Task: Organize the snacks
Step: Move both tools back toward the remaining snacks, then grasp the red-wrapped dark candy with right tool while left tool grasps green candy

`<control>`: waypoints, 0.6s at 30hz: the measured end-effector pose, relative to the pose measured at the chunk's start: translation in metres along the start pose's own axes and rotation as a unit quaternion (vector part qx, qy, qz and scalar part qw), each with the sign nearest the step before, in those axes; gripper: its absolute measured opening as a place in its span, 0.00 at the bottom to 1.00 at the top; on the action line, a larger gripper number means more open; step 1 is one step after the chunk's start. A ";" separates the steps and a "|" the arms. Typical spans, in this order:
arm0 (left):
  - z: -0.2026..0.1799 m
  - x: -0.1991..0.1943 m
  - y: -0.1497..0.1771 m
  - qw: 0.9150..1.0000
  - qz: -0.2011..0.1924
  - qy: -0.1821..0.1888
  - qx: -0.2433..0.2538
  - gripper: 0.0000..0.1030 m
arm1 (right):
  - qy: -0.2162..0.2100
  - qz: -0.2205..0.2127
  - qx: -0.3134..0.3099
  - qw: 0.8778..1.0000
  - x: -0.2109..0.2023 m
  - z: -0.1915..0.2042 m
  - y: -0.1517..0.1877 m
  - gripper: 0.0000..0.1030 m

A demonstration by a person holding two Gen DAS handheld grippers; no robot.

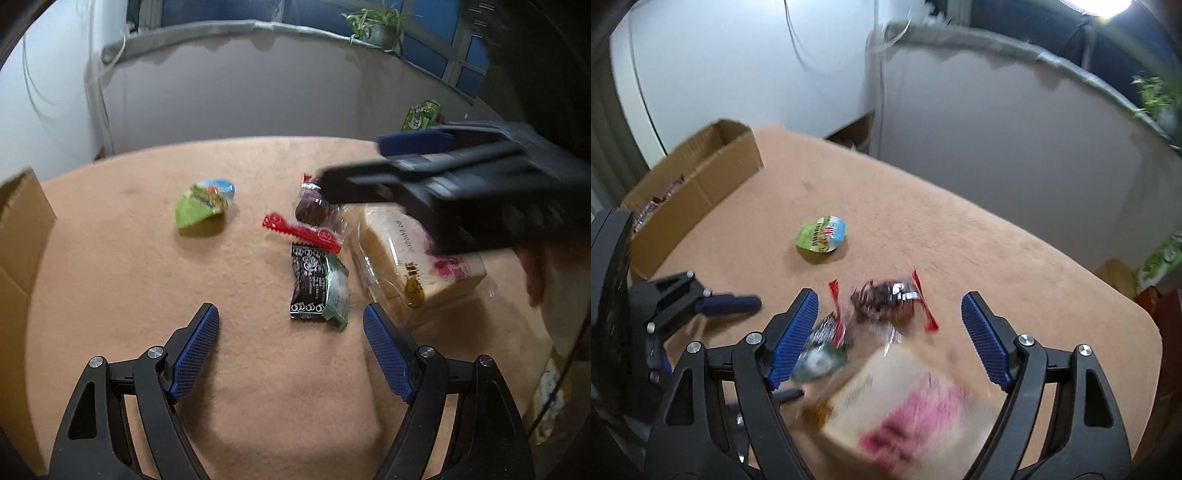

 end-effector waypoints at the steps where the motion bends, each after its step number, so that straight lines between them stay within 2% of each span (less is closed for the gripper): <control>1: 0.001 0.000 -0.001 1.000 -0.003 0.003 -0.003 0.78 | 0.001 0.021 -0.007 1.000 0.010 0.001 -0.002 0.80; 4: 0.000 0.000 -0.003 1.000 -0.001 0.010 -0.006 0.78 | 0.002 0.054 -0.026 0.998 0.026 0.006 -0.004 0.79; 5: 0.000 -0.001 -0.003 1.000 0.000 0.012 -0.004 0.78 | 0.006 0.060 -0.027 0.998 0.029 0.005 -0.004 0.74; 6: -0.001 -0.001 -0.003 1.000 0.000 0.013 -0.003 0.78 | 0.006 0.067 -0.026 0.997 0.032 0.004 -0.002 0.59; 12: 0.010 -0.013 -0.002 1.000 -0.007 0.003 -0.004 0.78 | -0.011 0.055 -0.004 0.998 0.017 -0.008 0.018 0.53; 16: 0.012 -0.008 -0.013 1.000 -0.011 0.012 -0.003 0.78 | -0.012 0.035 0.034 0.999 -0.002 -0.026 0.043 0.52; 18: 0.002 -0.008 -0.015 1.000 -0.012 0.017 0.010 0.78 | -0.011 0.026 0.053 0.998 -0.012 -0.035 0.057 0.52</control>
Point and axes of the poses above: each gripper's, at about its wrist camera, not at the fingertips, and x roughly the way its jaws point, z to its left, y to its underside, the point moved 6 cm from there along x, roughly the way its jaws point, and after that the axes turned 13 degrees about x, right-handed, at the moved point
